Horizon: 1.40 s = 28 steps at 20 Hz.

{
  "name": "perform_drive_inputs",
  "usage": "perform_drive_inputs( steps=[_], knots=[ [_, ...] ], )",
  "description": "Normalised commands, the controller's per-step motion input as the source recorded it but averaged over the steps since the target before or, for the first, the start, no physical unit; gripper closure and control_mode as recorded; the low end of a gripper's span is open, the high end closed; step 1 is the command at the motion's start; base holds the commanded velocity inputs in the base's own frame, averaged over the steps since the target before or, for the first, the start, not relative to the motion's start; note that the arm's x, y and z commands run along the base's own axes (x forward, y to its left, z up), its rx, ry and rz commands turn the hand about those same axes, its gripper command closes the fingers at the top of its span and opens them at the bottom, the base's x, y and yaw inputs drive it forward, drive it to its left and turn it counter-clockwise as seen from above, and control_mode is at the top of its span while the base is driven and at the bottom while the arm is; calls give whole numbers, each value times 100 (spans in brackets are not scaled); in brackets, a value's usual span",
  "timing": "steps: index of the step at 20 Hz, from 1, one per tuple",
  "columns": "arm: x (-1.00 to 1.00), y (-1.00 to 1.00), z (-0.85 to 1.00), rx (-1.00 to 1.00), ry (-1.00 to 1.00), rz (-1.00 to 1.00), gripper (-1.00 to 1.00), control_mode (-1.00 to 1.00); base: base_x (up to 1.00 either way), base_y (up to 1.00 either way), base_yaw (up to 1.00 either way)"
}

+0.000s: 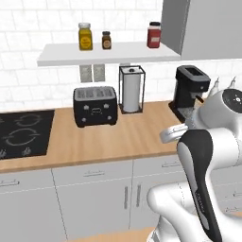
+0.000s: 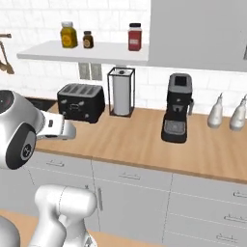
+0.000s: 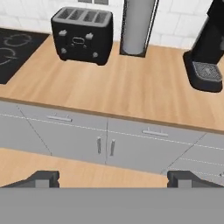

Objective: Navigate to the toaster oven.

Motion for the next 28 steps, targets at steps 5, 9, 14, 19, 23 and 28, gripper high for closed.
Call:
perform_drive_inputs(
  steps=[5, 9, 14, 19, 23, 28],
  knots=[
    [0, 0, 0, 0, 0, 0, -100, 100, -2, 100, 0],
    [0, 0, 0, 0, 0, 0, -100, 100, 0, 100, 0],
    [0, 0, 0, 0, 0, 0, -100, 100, 0, 100, 0],
    [0, 0, 0, 0, 0, 0, -100, 100, 2, 100, 0],
    [0, 0, 0, 0, 0, 0, -100, 100, 6, 100, 0],
    [0, 0, 0, 0, 0, 0, -100, 100, 6, 100, 0]
  ],
)
